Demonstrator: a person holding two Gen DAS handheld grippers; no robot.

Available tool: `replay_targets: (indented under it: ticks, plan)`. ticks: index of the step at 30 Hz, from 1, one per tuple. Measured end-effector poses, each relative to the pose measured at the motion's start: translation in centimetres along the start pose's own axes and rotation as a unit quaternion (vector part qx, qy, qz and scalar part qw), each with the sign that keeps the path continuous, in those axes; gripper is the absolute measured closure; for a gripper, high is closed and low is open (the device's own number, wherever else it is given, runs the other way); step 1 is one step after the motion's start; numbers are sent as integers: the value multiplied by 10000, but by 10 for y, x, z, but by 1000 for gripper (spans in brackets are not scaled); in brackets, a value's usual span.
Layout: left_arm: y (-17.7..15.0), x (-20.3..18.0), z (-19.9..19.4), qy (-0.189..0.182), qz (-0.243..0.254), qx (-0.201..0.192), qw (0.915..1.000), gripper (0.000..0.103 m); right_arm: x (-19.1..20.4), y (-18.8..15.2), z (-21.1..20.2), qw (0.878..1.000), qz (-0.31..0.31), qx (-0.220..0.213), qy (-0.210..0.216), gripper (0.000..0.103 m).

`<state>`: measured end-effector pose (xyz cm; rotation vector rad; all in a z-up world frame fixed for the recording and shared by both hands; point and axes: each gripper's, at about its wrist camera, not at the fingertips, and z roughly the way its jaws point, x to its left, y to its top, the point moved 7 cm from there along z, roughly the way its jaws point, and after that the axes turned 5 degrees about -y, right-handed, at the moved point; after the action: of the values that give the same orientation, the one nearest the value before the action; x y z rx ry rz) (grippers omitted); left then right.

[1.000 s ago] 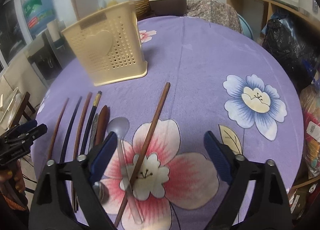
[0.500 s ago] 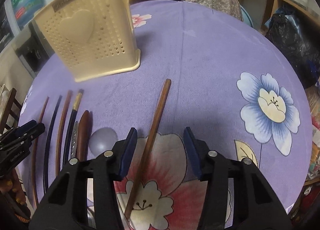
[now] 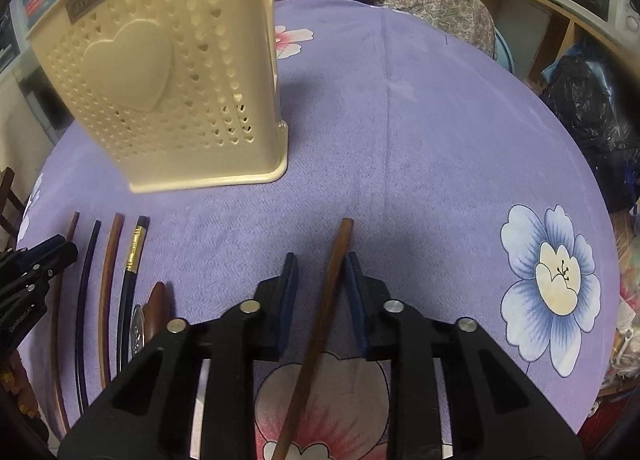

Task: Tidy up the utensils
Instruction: 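Lower the left tool onto a brown chopstick while the right tool grasps another chopstick, then lift both held chopsticks and carry them toward the beige holder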

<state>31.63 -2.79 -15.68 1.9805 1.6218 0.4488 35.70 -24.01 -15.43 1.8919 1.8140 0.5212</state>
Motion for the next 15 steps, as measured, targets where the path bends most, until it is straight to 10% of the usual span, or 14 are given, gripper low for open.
replay_targets:
  ticks: [15]
  plan:
    - [7,-5,5,-78,46,5,10000,96,-8,8,-1,9992,137,-175,327,92]
